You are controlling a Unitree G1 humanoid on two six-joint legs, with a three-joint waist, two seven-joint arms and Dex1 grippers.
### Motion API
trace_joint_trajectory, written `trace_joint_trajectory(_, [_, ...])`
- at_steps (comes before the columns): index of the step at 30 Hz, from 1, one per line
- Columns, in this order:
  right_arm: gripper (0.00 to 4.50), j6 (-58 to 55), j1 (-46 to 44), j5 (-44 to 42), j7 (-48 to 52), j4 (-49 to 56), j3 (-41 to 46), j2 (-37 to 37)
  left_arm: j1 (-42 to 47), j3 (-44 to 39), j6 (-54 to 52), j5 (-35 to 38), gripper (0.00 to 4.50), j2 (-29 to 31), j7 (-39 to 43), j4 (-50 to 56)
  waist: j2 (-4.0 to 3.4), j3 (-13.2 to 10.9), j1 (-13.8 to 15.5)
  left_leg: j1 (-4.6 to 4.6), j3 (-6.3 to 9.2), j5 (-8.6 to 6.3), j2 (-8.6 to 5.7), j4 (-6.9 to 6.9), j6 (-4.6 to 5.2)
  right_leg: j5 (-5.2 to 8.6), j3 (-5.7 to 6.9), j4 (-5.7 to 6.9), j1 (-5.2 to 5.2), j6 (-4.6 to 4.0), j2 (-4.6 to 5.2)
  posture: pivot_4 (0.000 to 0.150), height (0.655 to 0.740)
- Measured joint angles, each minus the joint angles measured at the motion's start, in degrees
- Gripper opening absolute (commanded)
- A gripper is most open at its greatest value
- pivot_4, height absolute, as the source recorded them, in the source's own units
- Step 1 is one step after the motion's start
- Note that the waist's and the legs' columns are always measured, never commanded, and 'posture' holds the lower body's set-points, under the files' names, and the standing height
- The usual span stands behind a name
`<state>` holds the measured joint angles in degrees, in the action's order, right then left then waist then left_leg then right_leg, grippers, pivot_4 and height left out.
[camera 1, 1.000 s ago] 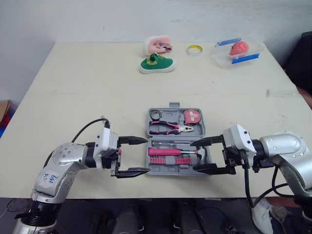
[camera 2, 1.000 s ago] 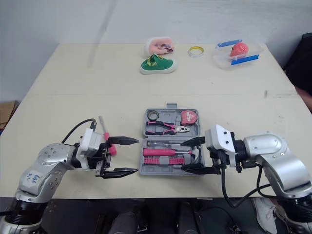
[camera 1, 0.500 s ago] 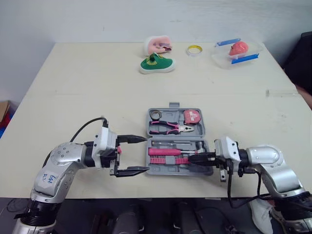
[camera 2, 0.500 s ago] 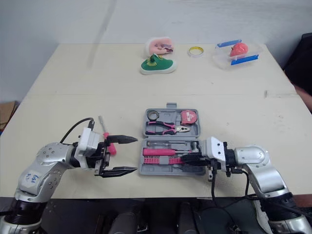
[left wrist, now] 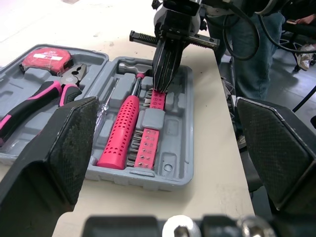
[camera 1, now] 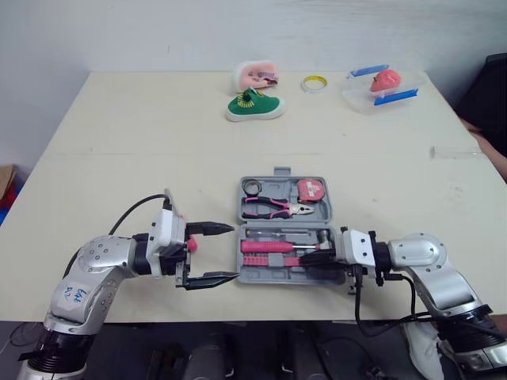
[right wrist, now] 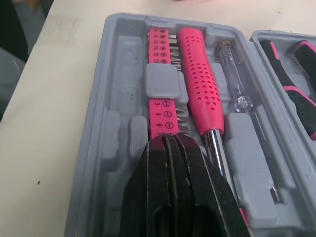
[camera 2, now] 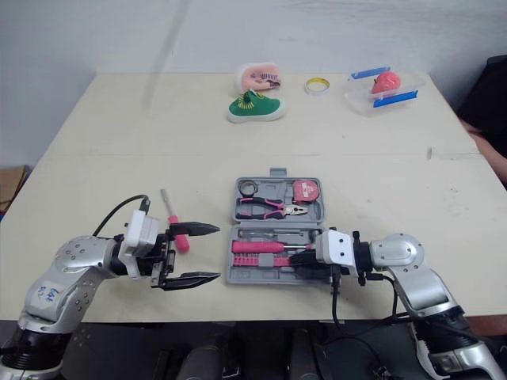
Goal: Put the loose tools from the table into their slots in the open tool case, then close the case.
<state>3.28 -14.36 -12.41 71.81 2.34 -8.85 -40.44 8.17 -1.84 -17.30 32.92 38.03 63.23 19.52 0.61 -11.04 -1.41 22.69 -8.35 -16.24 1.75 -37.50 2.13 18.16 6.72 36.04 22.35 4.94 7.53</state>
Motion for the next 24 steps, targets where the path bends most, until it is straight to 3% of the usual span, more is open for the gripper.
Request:
trace_joint_trajectory(9, [0.02,0.8,1.3,-0.2,-0.7,1.3,0.4,-1.2,-1.3,-1.0,0.9,-0.7,4.50,1.1,-0.7,-0.2,0.19,0.1,0.4,-0.49,0.01,-0.23,0.00,0.22,-0.33,0.02,-0.03,-0.17,-0.42,-0.03,0.04,0.150,0.7400])
trace_joint_trajectory(12, [0.93,0.0,4.6,-10.1,-1.3,3.3,7.8,0.8,-3.5,-5.8,1.4,-0.5,4.50,1.9,-1.3,-1.7,0.13,0.1,0.7,-0.44,-0.02,-0.13,0.01,0.26,-0.12,0.02,-0.06,-0.17,-0.35,-0.04,0.03,0.150,0.7400])
trace_joint_trajectory(13, [1.47,-0.8,6.0,-12.9,-1.6,4.4,11.6,0.1,-5.0,-8.4,1.8,-0.5,4.50,2.5,-1.7,-3.0,0.09,0.1,0.6,-0.44,-0.03,-0.13,0.01,0.28,-0.10,0.02,-0.07,-0.18,-0.34,-0.04,0.03,0.150,0.7400])
trace_joint_trajectory(16, [3.00,0.5,9.6,-13.3,-1.7,3.5,19.0,-4.7,-8.1,-14.3,4.4,-1.1,4.50,3.8,-1.9,-8.4,0.09,0.1,0.8,-0.45,-0.03,-0.17,0.02,0.28,-0.05,0.03,-0.04,-0.21,-0.34,-0.06,0.03,0.150,0.7400])
trace_joint_trajectory(19, [4.21,2.2,12.1,-12.3,-1.8,1.3,23.1,-6.1,-9.4,-18.3,6.2,-2.1,4.50,4.8,-2.2,-13.0,0.10,0.1,1.1,-0.45,-0.03,-0.21,0.02,0.29,-0.06,0.04,-0.04,-0.21,-0.33,-0.07,0.03,0.150,0.7400])
trace_joint_trajectory(20, [4.48,3.1,12.8,-12.0,-2.0,0.3,24.2,-6.2,-9.8,-19.7,6.8,-2.2,4.50,5.0,-2.4,-14.5,0.10,0.1,1.2,-0.45,-0.03,-0.35,0.02,0.30,-0.17,0.04,-0.05,-0.21,-0.31,-0.07,0.04,0.150,0.7400])
trace_joint_trajectory(24, [4.48,9.8,15.7,-9.4,-3.9,-11.2,31.9,-8.0,-11.4,-27.0,12.7,-4.5,4.50,6.3,-3.5,-25.2,0.09,0.1,1.1,-0.42,-0.10,-0.42,0.01,0.35,-0.37,0.04,-0.12,-0.22,-0.21,-0.08,0.08,0.150,0.7400])
